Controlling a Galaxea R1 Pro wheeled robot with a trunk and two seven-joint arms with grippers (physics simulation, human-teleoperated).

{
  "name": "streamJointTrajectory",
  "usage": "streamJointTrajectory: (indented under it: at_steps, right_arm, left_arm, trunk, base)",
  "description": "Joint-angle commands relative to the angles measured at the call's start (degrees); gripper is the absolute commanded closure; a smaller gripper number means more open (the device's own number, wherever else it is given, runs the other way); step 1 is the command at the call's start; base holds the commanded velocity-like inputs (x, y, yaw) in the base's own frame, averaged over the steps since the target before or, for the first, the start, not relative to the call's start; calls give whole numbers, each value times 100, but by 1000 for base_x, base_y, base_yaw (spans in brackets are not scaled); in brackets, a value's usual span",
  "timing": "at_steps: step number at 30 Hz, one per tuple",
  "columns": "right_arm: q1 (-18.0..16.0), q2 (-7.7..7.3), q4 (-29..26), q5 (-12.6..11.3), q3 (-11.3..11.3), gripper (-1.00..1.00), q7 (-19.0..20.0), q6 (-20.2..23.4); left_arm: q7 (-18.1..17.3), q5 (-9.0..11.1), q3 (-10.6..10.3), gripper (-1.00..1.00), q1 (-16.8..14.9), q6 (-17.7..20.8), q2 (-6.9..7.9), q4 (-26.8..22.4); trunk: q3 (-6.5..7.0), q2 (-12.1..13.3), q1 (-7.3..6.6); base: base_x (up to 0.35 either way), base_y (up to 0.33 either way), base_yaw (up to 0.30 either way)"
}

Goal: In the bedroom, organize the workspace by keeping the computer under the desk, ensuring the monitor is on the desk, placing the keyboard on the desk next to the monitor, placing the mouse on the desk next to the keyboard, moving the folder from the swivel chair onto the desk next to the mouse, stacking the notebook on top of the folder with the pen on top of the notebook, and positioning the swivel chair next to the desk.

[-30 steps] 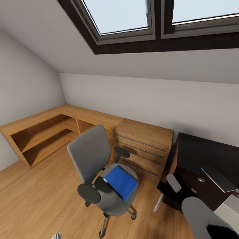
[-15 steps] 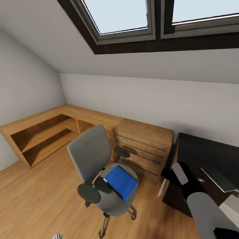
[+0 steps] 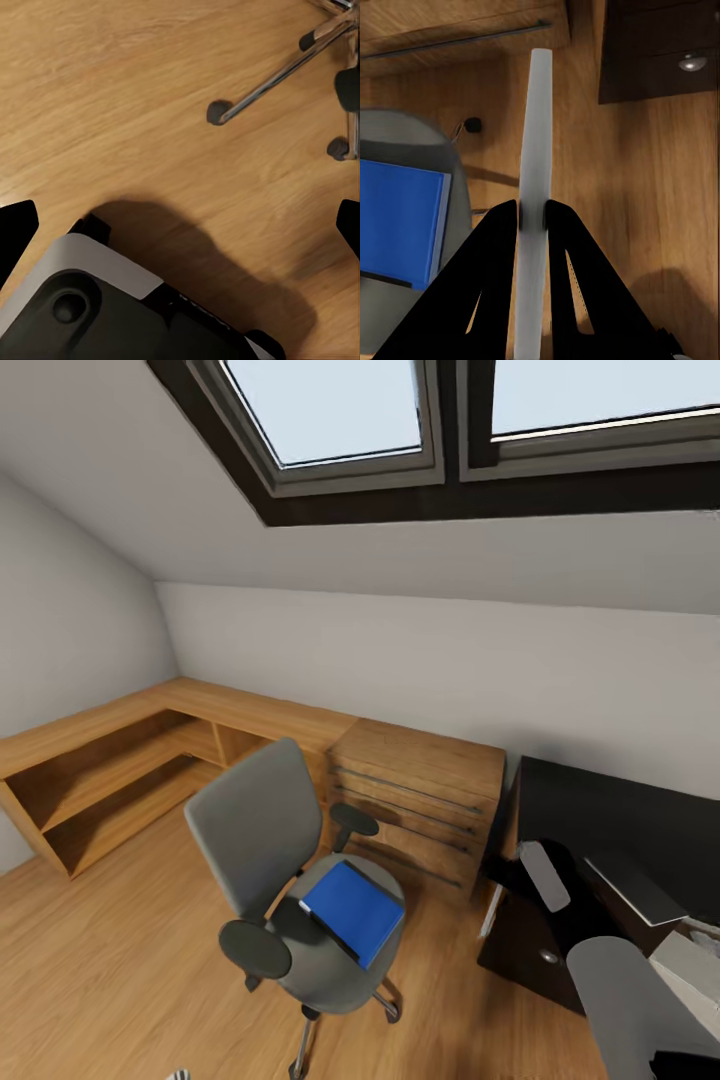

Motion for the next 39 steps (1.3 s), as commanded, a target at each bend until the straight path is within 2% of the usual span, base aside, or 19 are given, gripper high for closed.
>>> streamJointTrajectory:
  at_steps: [1, 7, 8, 12, 14, 17, 18, 23, 24, 32, 39]
  right_arm:
    - [-5, -1, -22, -53, 13, 100, -57, 9]
    - [-3, -137, -121, 8, 57, 100, -57, 21]
    - [-3, -197, -157, 14, 63, 100, -57, 23]
    - [-3, -282, -232, 20, 69, 100, -58, 27]
    - [-3, -346, -267, 22, 71, 100, -57, 30]
    - [-3, -402, -285, 23, 72, 100, -57, 29]
    - [-3, -426, -292, 24, 73, 100, -57, 27]
    - [-3, -459, -300, 24, 73, 100, -58, 29]
    - [-3, -466, -301, 24, 73, 100, -61, 29]
    - [-3, -481, -304, 24, 73, 100, -58, 33]
    - [-3, -580, -304, 19, 73, 100, -57, 33]
  left_arm:
    - [-12, 47, 24, -100, -2, 42, -3, -6]
    - [-12, 46, 22, -100, -2, 36, -8, 9]
    - [-12, 46, 20, -100, -2, 34, -22, 11]
    - [-14, 39, 18, -100, -2, 32, -71, 12]
    - [-16, -22, 14, -100, -2, 31, -98, 15]
    - [-14, -160, 14, -100, -2, 30, -124, 18]
    - [-14, -280, 15, -100, -2, 28, -152, 20]
    - [-13, -582, 16, -100, -2, 10, -241, 21]
    - [-13, -689, 17, -100, -2, -41, -266, 22]
    - [-12, -1022, 7, -100, -2, -576, -314, 228]
    - [-12, -1396, 7, -100, -2, -761, -355, 342]
  trunk:
    - [-8, -11, 3]
    - [10, -11, 3]
    - [13, -11, 3]
    - [25, -11, 3]
    - [31, -11, 3]
    - [40, -11, 3]
    - [42, -11, 3]
    - [57, -11, 3]
    - [59, -11, 3]
    - [78, -11, 3]
    - [82, -11, 3]
  base:
    - [0, 0, -220]
    - [0, 0, -232]
    - [0, 0, -237]
    - [0, 0, -238]
    - [0, 0, -239]
    - [0, 0, -240]
    - [0, 0, -240]
    - [0, 0, -240]
    - [0, 0, -240]
    - [0, 0, -241]
    - [-32, -53, -245]
